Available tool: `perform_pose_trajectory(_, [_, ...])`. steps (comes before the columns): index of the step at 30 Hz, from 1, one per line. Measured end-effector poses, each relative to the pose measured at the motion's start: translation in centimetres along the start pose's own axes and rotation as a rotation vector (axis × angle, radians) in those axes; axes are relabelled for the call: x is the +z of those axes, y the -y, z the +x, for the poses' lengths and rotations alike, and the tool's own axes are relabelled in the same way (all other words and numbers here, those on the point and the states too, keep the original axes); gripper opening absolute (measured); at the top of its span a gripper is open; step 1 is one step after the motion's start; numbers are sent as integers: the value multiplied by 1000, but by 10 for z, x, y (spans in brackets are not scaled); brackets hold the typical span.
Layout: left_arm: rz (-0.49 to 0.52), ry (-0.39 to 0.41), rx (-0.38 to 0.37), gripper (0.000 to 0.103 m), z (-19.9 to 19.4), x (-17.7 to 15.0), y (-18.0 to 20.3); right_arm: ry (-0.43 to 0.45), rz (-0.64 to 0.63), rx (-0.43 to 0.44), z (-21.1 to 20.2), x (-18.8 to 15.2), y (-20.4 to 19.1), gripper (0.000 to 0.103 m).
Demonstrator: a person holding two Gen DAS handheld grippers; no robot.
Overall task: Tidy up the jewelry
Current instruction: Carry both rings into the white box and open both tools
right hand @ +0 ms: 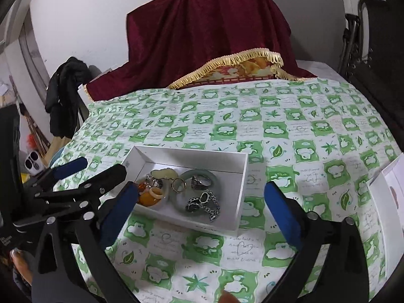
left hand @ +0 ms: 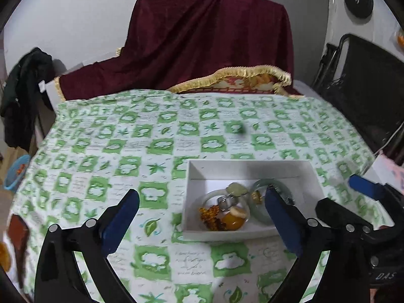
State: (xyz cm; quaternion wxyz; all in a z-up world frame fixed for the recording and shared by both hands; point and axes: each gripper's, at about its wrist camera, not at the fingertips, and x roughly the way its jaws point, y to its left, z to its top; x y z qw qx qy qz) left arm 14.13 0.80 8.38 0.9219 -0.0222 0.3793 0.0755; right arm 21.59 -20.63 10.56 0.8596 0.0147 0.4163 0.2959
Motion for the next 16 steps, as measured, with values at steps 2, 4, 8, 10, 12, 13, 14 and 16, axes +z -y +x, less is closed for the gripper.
perform_pose_trajectory(2, [6, -5, 12, 100, 0, -3, 1, -1, -9, -13, -1, -1, -1, 98])
perform_pose_trajectory(4, [13, -25, 28, 100, 3, -6, 2, -7, -8, -12, -1, -2, -1, 98])
perform_pose_trajectory(8, [-7, -51, 5, 100, 8, -7, -2, -16, -8, -18, 1, -4, -1, 98])
perform_pose_trajectory(10, [-5, -52, 13, 100, 8, -7, -2, -5, -18, -40, -1, -5, -3, 98])
perform_pose_trajectory(12, [-10, -42, 32, 100, 5, -8, -1, 6, -33, -58, -4, -5, -6, 98])
perform_pose_trajectory(13, [-7, -37, 27, 100, 4, -9, 0, 8, -34, -62, -4, -5, -6, 98])
perform_pose_trajectory(14, [-3, -36, 27, 100, 3, -8, 0, 9, -32, -60, -5, -6, -7, 98])
perform_pose_trajectory(16, [2, -24, 32, 100, 0, -9, 2, 7, -18, -56, -6, -6, -5, 98])
